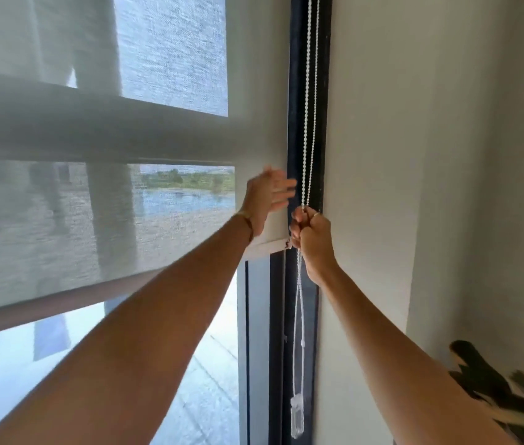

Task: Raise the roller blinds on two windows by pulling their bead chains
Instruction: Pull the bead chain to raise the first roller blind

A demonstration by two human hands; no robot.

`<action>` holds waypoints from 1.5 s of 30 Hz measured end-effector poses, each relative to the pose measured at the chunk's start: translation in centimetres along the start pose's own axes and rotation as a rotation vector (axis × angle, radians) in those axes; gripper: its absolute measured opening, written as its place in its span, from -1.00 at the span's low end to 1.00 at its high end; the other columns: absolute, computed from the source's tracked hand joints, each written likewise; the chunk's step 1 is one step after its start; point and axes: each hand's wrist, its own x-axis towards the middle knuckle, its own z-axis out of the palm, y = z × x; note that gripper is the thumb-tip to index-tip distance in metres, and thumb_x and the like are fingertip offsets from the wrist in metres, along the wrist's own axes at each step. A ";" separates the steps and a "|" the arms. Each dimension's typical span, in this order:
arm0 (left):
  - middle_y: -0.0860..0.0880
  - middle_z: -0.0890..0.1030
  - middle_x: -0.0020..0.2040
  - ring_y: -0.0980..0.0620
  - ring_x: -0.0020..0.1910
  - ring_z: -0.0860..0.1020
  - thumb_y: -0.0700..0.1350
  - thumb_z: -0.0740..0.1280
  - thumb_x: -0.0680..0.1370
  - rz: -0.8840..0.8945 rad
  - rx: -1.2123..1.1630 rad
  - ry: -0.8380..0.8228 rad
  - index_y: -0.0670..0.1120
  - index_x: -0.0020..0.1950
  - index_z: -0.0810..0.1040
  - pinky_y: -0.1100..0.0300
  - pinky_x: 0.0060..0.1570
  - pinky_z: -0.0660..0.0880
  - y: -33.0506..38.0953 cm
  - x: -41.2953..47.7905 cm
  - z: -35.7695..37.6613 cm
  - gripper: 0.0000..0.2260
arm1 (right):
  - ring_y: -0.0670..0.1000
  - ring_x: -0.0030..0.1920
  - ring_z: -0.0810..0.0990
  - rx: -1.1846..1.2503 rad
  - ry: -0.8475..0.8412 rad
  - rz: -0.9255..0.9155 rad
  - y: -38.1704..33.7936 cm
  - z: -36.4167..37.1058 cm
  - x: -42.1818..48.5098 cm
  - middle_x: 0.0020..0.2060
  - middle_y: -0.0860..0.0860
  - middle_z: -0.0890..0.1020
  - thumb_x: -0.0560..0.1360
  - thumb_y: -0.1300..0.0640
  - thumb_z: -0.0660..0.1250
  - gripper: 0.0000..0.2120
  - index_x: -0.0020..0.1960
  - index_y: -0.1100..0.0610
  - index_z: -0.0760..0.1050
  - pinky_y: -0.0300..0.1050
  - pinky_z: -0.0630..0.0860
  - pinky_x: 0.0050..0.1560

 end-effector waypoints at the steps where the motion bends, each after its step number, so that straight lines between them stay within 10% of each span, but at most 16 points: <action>1: -0.23 0.53 0.25 -0.14 0.11 0.54 0.05 -0.07 0.65 0.023 -0.020 -0.025 -0.25 0.35 0.36 -0.04 0.21 0.45 1.5 0.6 0.3 -0.52 | -0.13 -0.50 0.18 0.005 -0.006 0.013 0.7 0.1 -0.3 -0.48 -0.07 0.30 0.29 0.49 -0.05 -0.67 -0.35 0.08 0.27 -0.29 0.12 -0.51; 5: -0.27 0.55 0.22 -0.12 -0.07 0.60 0.05 -0.08 0.65 0.061 -0.104 -0.089 -0.24 0.37 0.33 0.04 -0.02 0.55 6.7 2.5 2.1 -0.52 | -0.12 -0.53 0.17 -0.040 -0.037 0.087 3.9 0.5 -2.4 -0.54 -0.10 0.29 0.35 0.53 -0.05 -0.63 -0.34 0.10 0.28 -0.29 0.11 -0.53; 10: -0.02 0.43 -0.38 0.17 -0.56 0.30 -0.20 0.01 0.63 0.196 -0.028 0.088 -0.20 -0.02 0.54 0.32 -0.56 0.26 6.1 2.1 3.0 -0.70 | -0.14 -0.54 0.17 -0.029 -0.050 0.138 6.6 0.6 -4.9 -0.52 -0.06 0.27 0.29 0.40 -0.01 -0.74 -0.37 0.07 0.25 -0.35 0.13 -0.53; 16: 0.00 0.33 -0.41 0.08 -0.44 0.28 -0.33 0.00 0.50 0.267 0.027 0.197 -0.03 -0.39 0.33 0.26 -0.45 0.21 2.8 1.5 2.9 -0.67 | -0.06 -0.30 0.54 -0.115 -0.197 0.272 7.4 0.1 -5.7 -0.25 -0.04 0.67 0.61 0.28 0.06 -0.67 -0.09 0.05 0.56 -0.27 0.42 -0.30; 20: 0.00 0.29 -0.41 0.10 -0.47 0.23 -0.39 -0.02 0.42 0.240 0.012 0.193 -0.03 -0.39 0.31 0.30 -0.55 0.17 0.7 0.9 2.6 -0.67 | 0.11 0.09 0.59 0.027 -0.157 0.253 5.3 -1.2 -3.2 0.16 0.12 0.60 0.64 0.08 0.02 -0.70 0.21 0.08 0.48 -0.06 0.54 0.06; 25: -0.03 0.35 -0.43 0.01 -0.40 0.31 -0.32 0.03 0.30 0.259 0.072 0.227 -0.05 -0.40 0.34 0.16 -0.37 0.26 -1.5 0.2 2.6 -0.79 | 0.15 0.22 0.53 0.021 -0.141 0.098 -1.1 -1.6 2.2 0.20 0.14 0.55 0.63 0.01 -0.01 -0.59 0.31 0.21 0.40 0.07 0.44 0.30; 39: -0.04 0.23 -0.42 0.13 -0.54 0.17 -0.45 -0.07 0.33 0.041 0.008 0.128 -0.18 -0.23 0.37 0.31 -0.57 0.03 -8.5 -5.0 2.6 -0.71 | 0.03 -0.23 0.62 0.214 -0.168 0.089 -13.1 2.9 11.7 -0.12 0.08 0.62 0.63 0.24 -0.06 -0.70 0.02 0.17 0.46 -0.09 0.60 -0.16; 45: -0.03 0.24 -0.41 0.13 -0.49 0.17 -0.48 -0.08 0.32 0.005 0.056 0.113 -0.30 -0.30 0.30 0.29 -0.54 0.03 -11.5 -6.9 1.5 -0.78 | -0.17 -0.63 0.23 0.062 -0.039 0.074 -10.2 3.9 11.1 -0.37 0.01 0.44 0.51 0.37 -0.07 -0.62 -0.15 0.15 0.50 -0.29 0.15 -0.59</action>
